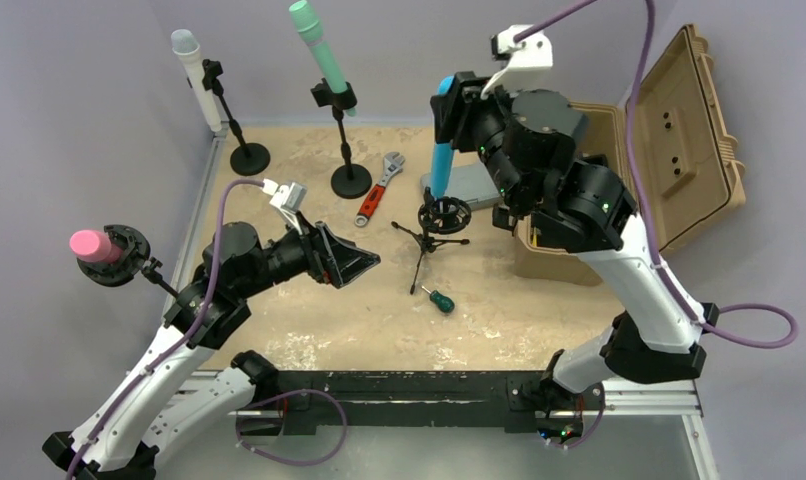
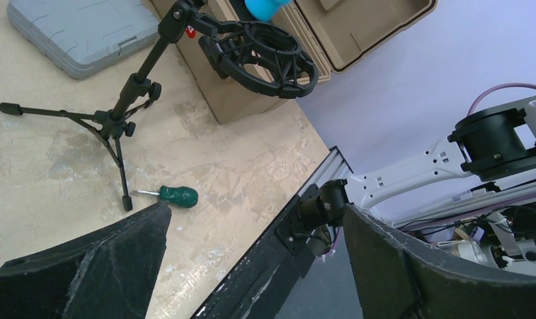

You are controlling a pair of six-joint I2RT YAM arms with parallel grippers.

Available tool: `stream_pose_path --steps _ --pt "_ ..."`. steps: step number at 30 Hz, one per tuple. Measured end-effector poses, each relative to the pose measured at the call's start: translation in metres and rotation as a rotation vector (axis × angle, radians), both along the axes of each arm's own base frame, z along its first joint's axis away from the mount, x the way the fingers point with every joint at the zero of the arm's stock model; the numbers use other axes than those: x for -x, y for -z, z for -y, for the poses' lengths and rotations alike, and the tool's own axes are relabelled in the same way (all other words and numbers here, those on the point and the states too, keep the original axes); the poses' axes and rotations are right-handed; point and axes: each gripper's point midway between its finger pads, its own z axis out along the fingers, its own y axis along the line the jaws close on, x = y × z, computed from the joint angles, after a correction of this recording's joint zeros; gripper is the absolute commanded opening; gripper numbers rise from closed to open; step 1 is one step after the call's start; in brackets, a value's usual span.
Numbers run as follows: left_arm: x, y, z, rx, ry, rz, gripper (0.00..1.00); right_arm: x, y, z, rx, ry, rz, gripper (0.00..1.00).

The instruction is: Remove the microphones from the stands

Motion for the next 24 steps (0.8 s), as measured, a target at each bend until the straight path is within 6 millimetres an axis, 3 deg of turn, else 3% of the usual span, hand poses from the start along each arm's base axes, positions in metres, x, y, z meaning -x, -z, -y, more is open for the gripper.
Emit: stream_pose_path --steps 5,8,11,14,19,24 --pt "0.0 -0.001 0.0 -0.005 -0.001 -0.001 0.98 0.007 -0.042 0.009 -0.093 -0.008 0.083 0.0" --pt "0.001 -0.004 -0.004 -0.025 -0.009 0.003 0.98 0.014 -0.05 0.006 -0.136 -0.061 0.101 0.0" --pt "0.001 -0.014 -0.01 -0.038 -0.035 0.025 0.97 0.021 -0.045 -0.008 -0.165 -0.143 0.087 0.0" --pt "0.002 -0.028 -0.021 -0.047 -0.078 0.062 0.95 0.025 -0.022 -0.035 -0.178 -0.248 0.038 0.0" --pt "0.003 -0.046 -0.037 -0.062 -0.145 0.1 0.88 0.033 0.048 -0.094 -0.179 -0.444 -0.126 0.0" --pt "-0.001 -0.036 -0.038 -0.104 -0.161 0.067 0.75 0.05 0.109 -0.132 -0.207 -0.594 -0.278 0.0"
